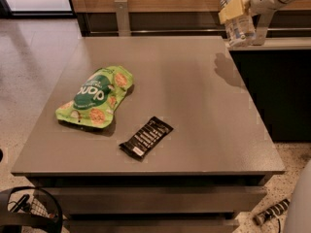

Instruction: Place blue plastic bottle upright

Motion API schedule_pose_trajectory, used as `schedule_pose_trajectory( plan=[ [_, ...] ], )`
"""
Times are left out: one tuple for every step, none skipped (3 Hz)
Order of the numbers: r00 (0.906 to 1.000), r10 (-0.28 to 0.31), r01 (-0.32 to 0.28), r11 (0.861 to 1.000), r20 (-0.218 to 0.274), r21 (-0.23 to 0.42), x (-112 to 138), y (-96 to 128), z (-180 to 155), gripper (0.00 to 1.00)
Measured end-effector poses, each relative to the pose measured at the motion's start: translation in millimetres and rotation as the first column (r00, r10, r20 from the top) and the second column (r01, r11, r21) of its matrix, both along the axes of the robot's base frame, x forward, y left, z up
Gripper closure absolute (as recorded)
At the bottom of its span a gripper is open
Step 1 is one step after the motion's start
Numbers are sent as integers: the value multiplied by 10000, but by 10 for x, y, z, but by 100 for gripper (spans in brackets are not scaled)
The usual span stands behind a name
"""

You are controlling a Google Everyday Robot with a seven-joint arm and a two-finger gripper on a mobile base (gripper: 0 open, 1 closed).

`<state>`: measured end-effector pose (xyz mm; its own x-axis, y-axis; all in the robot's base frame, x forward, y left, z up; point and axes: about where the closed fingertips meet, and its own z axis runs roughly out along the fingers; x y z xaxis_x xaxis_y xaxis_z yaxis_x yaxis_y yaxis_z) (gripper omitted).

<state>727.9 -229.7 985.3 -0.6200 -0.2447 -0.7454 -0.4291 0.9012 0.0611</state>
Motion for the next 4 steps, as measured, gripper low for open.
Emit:
schedule_pose_trajectory(
  plan=[
    [9817, 1678, -1726, 9838, 899, 491, 48, 245, -31, 100],
    [9340, 3101, -3203, 9468, 1773, 312, 31, 474, -101, 100],
    [8411, 4575, -4692, 8825, 2885, -314, -71, 684, -228, 100],
    [7506, 5487, -5516, 8271, 3681, -1081, -106, 831, -299, 100]
  ],
)
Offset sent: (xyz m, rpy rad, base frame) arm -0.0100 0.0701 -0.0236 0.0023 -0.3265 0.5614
